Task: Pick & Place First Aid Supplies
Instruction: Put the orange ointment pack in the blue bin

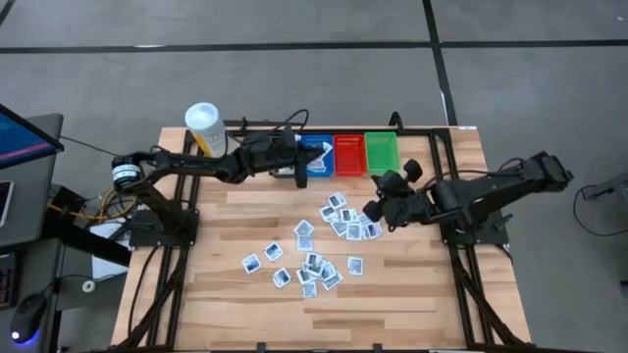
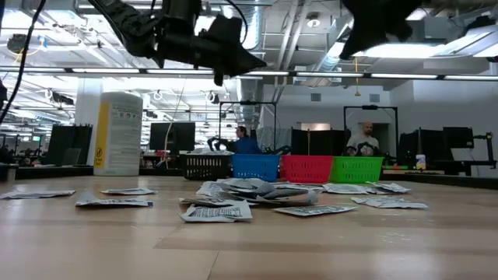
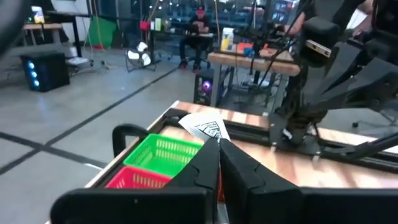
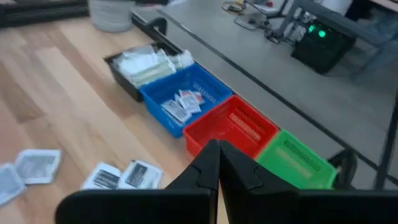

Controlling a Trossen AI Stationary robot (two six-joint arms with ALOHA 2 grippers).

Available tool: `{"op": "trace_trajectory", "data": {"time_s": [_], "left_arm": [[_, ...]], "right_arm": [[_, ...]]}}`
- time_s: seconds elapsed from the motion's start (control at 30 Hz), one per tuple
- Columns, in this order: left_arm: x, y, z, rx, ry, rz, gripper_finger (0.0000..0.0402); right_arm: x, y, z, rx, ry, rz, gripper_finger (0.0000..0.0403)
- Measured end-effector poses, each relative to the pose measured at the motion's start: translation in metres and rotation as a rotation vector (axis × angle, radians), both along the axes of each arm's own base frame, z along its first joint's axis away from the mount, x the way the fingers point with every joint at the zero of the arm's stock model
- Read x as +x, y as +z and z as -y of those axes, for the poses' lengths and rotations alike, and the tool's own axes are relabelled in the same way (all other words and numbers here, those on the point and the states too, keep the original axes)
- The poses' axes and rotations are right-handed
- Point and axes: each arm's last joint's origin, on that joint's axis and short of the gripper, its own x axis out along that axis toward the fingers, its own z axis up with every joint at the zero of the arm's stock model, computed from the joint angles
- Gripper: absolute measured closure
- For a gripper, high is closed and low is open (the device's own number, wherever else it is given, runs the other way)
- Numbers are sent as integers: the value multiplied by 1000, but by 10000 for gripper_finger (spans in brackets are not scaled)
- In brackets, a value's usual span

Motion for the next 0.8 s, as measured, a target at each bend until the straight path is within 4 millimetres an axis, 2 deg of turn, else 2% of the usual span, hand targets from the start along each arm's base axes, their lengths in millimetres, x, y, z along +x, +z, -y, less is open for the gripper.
{"op": "trace_trajectory", "data": {"time_s": [0.13, 0.33, 0.57, 0.8], "left_arm": [[12, -14, -12, -25, 22, -37, 393], [32, -35, -32, -57, 60, -81, 391], [30, -56, -50, -78, 193, -141, 387], [27, -76, -66, -141, 251, -171, 369]], "right_arm": [[4, -11, 10, 47, 3, 21, 402], [11, -9, 31, 44, 5, 2, 402], [12, -11, 34, 124, 68, -25, 402], [8, -14, 40, 124, 43, -72, 402]]}}
